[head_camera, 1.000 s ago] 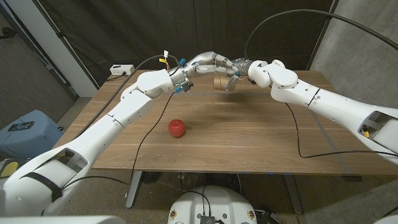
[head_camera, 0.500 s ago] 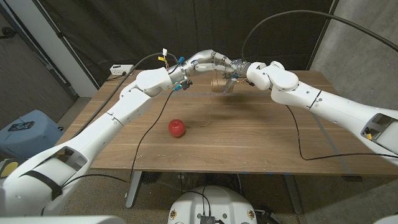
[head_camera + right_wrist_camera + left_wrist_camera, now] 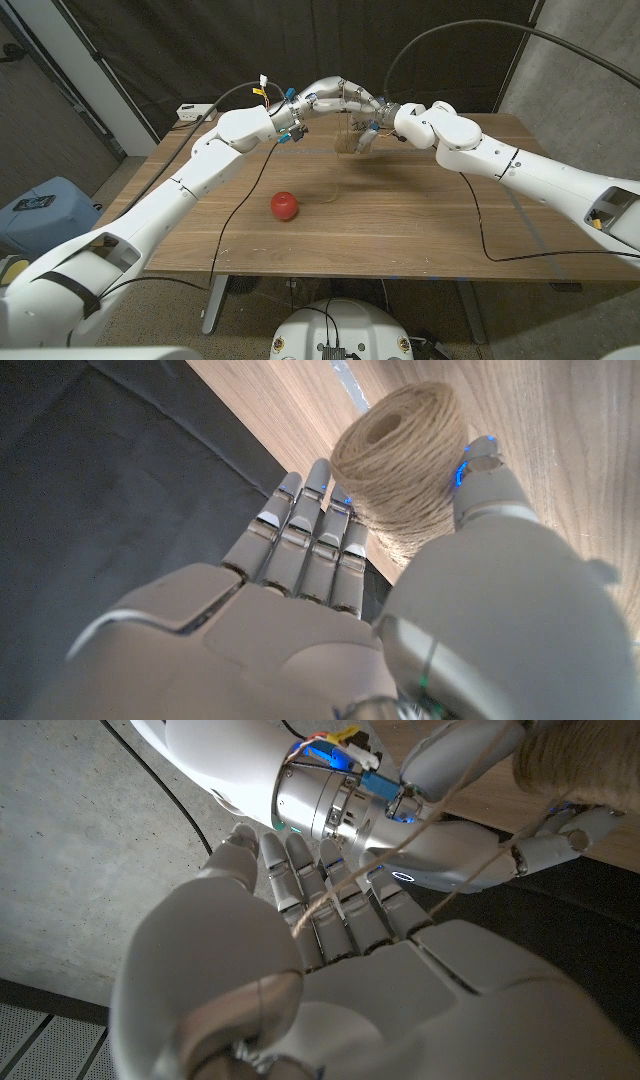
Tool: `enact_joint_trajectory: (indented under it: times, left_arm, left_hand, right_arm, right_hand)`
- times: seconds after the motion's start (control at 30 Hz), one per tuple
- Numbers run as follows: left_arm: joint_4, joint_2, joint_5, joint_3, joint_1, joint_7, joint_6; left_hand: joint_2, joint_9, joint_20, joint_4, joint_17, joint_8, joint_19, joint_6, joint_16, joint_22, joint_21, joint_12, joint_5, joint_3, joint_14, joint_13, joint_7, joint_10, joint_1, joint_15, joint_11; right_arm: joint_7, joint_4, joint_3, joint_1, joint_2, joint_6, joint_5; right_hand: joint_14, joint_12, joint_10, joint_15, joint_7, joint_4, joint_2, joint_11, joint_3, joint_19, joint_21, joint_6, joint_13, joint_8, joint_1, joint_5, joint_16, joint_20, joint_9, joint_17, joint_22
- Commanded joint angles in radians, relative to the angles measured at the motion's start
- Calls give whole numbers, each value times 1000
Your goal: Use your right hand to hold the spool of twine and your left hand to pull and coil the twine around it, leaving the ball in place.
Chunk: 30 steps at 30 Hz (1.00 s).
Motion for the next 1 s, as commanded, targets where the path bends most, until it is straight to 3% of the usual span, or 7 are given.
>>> enact_joint_trajectory:
  times: [0.03,1.0]
  left_arm:
    - [4,6,-1,-4,-7,-5,-2]
    - [82,-17,-11,-2,-40,-39,-34]
  left_hand:
    - [6,5,0,-5,2,-2,7,0,-4,5,2,-1,7,1,6,4,1,3,4,3,-1]
    - [8,6,-1,-3,3,-3,7,2,-6,5,2,-6,8,1,6,10,3,3,2,3,-1]
  right_arm:
    - [9,28,-14,0,22,32,3]
    - [19,63,-21,-4,33,21,13]
  right_hand:
    - [13,8,138,-151,-160,0,118,-135,-3,10,-3,169,4,6,111,4,-2,0,3,5,2]
    - [16,3,140,-151,-160,1,122,-138,-11,10,-3,170,3,7,116,2,-4,1,4,11,2]
